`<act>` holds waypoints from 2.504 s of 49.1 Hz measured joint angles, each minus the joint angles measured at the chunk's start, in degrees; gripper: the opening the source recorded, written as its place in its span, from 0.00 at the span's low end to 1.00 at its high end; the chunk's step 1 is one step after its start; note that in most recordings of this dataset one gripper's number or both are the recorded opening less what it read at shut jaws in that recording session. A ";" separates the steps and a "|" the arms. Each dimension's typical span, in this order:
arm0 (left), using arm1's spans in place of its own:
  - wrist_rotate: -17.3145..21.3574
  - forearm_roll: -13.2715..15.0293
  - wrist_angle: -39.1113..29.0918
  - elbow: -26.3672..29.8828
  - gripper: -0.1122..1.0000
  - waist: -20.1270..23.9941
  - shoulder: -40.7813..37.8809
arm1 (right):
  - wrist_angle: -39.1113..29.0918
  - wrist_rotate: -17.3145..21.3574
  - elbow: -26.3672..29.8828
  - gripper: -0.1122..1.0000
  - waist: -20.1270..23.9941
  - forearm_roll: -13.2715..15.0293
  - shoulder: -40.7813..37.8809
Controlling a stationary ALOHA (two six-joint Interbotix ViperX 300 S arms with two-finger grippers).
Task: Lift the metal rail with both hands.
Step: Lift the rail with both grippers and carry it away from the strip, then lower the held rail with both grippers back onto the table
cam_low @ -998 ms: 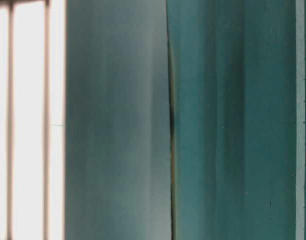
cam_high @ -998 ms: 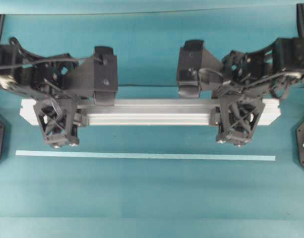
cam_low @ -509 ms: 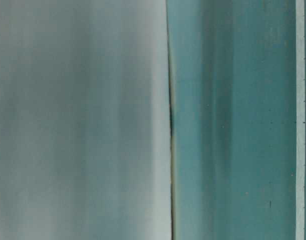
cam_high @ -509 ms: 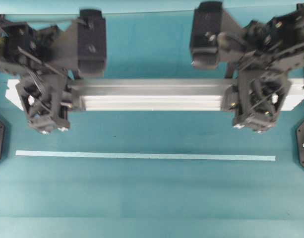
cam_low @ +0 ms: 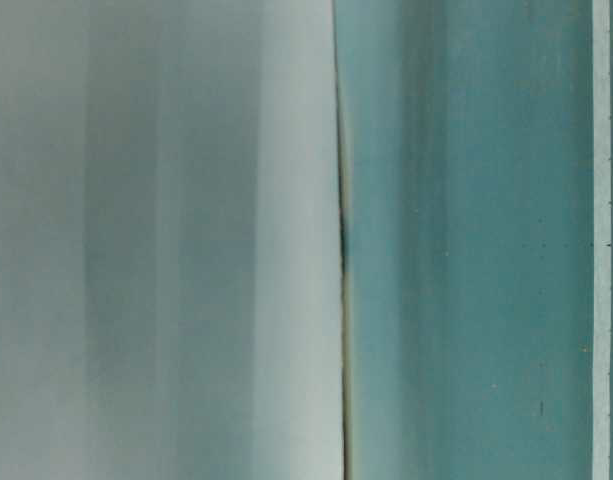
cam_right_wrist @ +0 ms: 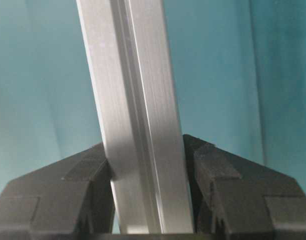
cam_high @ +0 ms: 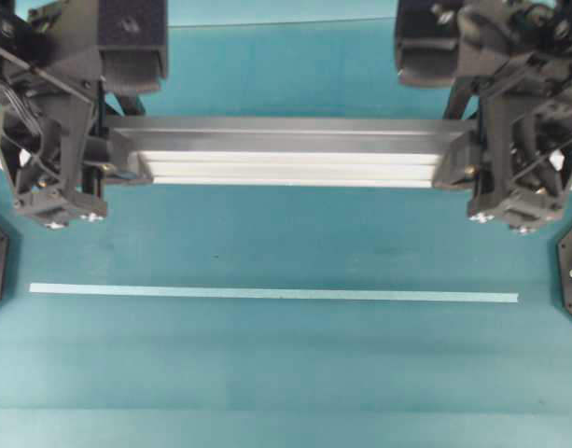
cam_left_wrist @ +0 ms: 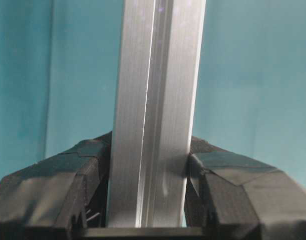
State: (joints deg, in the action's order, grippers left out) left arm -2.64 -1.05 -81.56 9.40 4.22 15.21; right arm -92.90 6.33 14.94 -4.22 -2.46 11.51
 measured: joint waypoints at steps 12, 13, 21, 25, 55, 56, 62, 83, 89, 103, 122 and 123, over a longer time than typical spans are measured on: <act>0.44 0.00 -1.41 2.99 0.43 0.70 -0.62 | -3.08 0.09 4.48 0.45 -0.18 0.70 -1.32; 0.44 0.00 -1.49 3.16 0.43 0.70 -0.70 | -3.25 0.09 4.66 0.45 -0.18 0.88 -1.32; 0.53 0.00 -2.37 4.31 0.43 0.79 -1.14 | -3.69 0.09 5.45 0.45 -0.09 1.23 -1.49; 0.53 0.00 -2.55 4.39 0.43 0.79 -1.23 | -3.69 0.09 5.45 0.45 -0.09 1.23 -1.49; 0.53 -0.09 -3.25 4.39 0.43 0.79 -1.41 | -3.60 0.09 4.31 0.45 0.00 1.32 -1.41; 0.53 0.00 -3.25 4.39 0.42 0.79 -1.49 | -3.60 0.09 4.13 0.45 -0.09 1.32 -1.41; 0.53 0.00 -3.16 3.78 0.43 0.79 -1.58 | -3.34 0.09 1.85 0.45 -0.09 1.32 -1.14; 0.53 -0.18 7.56 -13.54 0.43 0.79 -0.09 | 6.33 0.00 -14.33 0.45 -0.09 1.41 -0.62; 0.53 -0.26 12.57 -19.78 0.43 0.79 1.05 | 11.25 0.00 -19.25 0.45 0.00 1.49 -0.62; 0.18 -0.44 22.68 -31.03 0.43 0.09 1.85 | 20.92 -0.88 -28.21 0.45 0.18 1.58 -1.23; -0.97 -0.62 36.56 -41.66 0.43 -1.58 -1.32 | 35.16 -1.23 -42.19 0.45 0.88 1.49 -3.25; -1.05 -0.53 37.27 -42.10 0.43 -1.67 -1.67 | 35.95 -1.23 -42.71 0.45 0.88 1.41 -3.34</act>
State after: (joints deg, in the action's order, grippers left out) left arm -3.69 -1.58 -44.30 -32.70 2.55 13.54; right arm -56.95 5.10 -27.77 -3.34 -1.05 8.17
